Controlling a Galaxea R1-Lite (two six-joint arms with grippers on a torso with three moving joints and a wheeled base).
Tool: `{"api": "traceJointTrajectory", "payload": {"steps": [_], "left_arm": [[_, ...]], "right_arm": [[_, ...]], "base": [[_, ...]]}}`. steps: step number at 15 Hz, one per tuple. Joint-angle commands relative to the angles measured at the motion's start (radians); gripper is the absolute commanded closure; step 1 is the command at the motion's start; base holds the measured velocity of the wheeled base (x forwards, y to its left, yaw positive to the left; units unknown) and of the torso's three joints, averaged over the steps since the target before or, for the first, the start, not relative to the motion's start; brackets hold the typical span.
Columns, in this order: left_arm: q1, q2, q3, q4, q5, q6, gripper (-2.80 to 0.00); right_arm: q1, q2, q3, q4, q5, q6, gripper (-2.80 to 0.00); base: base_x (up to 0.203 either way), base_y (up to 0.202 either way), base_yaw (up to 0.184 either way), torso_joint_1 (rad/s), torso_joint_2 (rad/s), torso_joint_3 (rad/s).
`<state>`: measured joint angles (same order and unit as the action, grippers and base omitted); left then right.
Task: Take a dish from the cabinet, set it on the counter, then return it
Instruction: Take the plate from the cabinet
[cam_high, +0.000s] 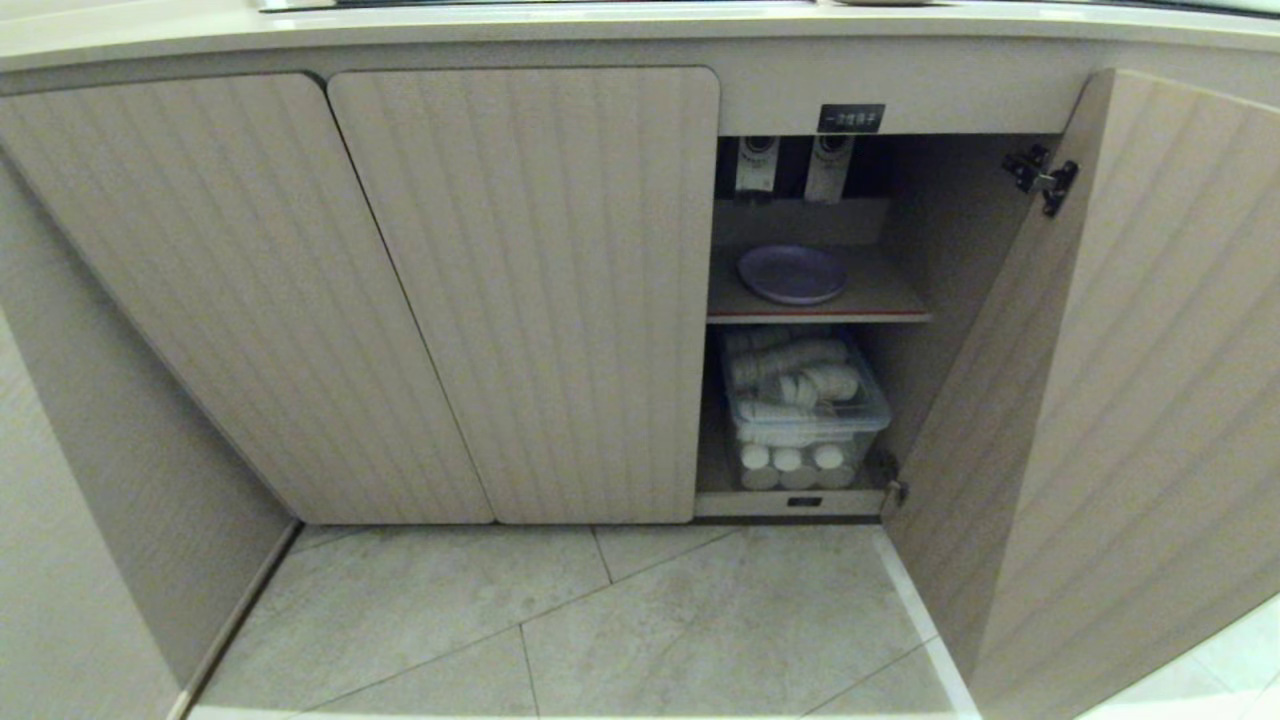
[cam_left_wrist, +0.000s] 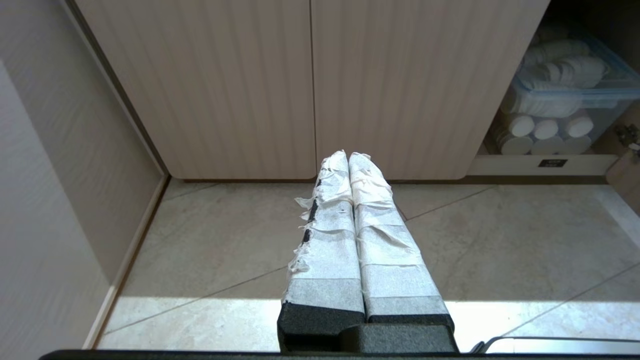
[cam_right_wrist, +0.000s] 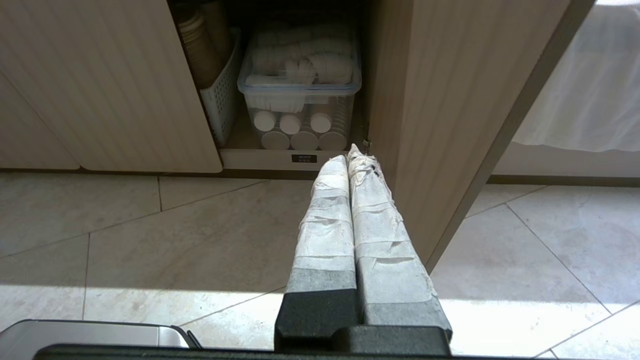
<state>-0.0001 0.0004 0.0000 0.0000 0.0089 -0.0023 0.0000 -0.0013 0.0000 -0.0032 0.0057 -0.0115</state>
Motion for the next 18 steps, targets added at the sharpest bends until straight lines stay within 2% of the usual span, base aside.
{"api": "traceJointTrajectory", "payload": {"steps": [1,18], "left_arm": [[0.000,0.000,0.000,0.000,0.000,-0.001,0.00],[0.000,0.000,0.000,0.000,0.000,-0.001,0.00]], "right_arm": [[0.002,0.001,0.000,0.000,0.000,-0.001,0.00],[0.001,0.001,0.000,0.000,0.000,-0.001,0.00]], "base": [[0.000,0.000,0.000,0.000,0.00,0.000],[0.000,0.000,0.000,0.000,0.00,0.000]]}}
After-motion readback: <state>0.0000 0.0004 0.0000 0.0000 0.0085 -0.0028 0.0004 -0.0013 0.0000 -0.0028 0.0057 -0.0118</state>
